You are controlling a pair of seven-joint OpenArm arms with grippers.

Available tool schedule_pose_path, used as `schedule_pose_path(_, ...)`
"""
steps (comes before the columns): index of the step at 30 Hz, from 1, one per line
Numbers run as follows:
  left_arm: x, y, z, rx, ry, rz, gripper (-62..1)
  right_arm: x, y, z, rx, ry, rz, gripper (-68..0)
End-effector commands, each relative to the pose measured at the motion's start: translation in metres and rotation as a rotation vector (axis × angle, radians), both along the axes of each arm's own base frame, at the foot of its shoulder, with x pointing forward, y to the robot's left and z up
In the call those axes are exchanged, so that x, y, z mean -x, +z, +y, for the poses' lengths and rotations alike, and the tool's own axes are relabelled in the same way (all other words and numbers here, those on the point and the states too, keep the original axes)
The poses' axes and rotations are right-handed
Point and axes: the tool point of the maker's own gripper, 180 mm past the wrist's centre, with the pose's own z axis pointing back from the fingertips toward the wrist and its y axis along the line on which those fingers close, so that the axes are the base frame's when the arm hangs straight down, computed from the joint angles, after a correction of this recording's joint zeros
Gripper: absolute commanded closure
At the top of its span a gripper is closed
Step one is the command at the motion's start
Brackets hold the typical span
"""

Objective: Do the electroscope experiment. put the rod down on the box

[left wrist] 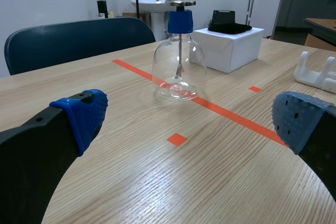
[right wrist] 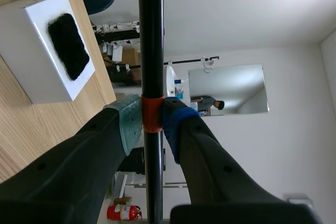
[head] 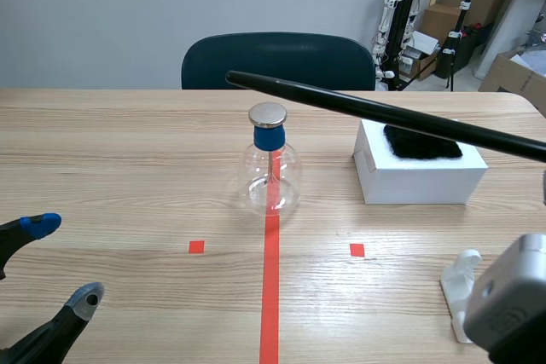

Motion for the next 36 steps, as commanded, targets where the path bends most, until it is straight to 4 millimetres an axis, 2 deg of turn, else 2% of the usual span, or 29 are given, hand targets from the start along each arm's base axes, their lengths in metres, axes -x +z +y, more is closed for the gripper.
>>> schedule_pose_path(1, -0.001, 0.009, 0.005, 0.014, 0.002, -0.032, -62.3, -0.002, 0.009, 0.0, -0.004, 0.001, -0.033, -6.8)
schedule_pose_path(14, -0.001, 0.009, 0.005, 0.014, 0.002, -0.032, -62.3, -0.002, 0.009, 0.0, -0.007, -0.001, -0.032, -6.8)
schedule_pose_path(23, -0.001, 0.009, 0.005, 0.014, 0.002, -0.032, -62.3, -0.003, 0.006, -0.007, -0.076, -0.034, -0.006, -6.8)
schedule_pose_path(32, -0.001, 0.009, 0.005, 0.014, 0.002, -0.032, -62.3, -0.012, 0.004, -0.025, -0.166, -0.055, 0.029, -6.8)
schedule_pose_path(36, -0.001, 0.009, 0.005, 0.014, 0.002, -0.032, -62.3, -0.02, 0.007, -0.03, -0.184, 0.001, 0.045, -6.8)
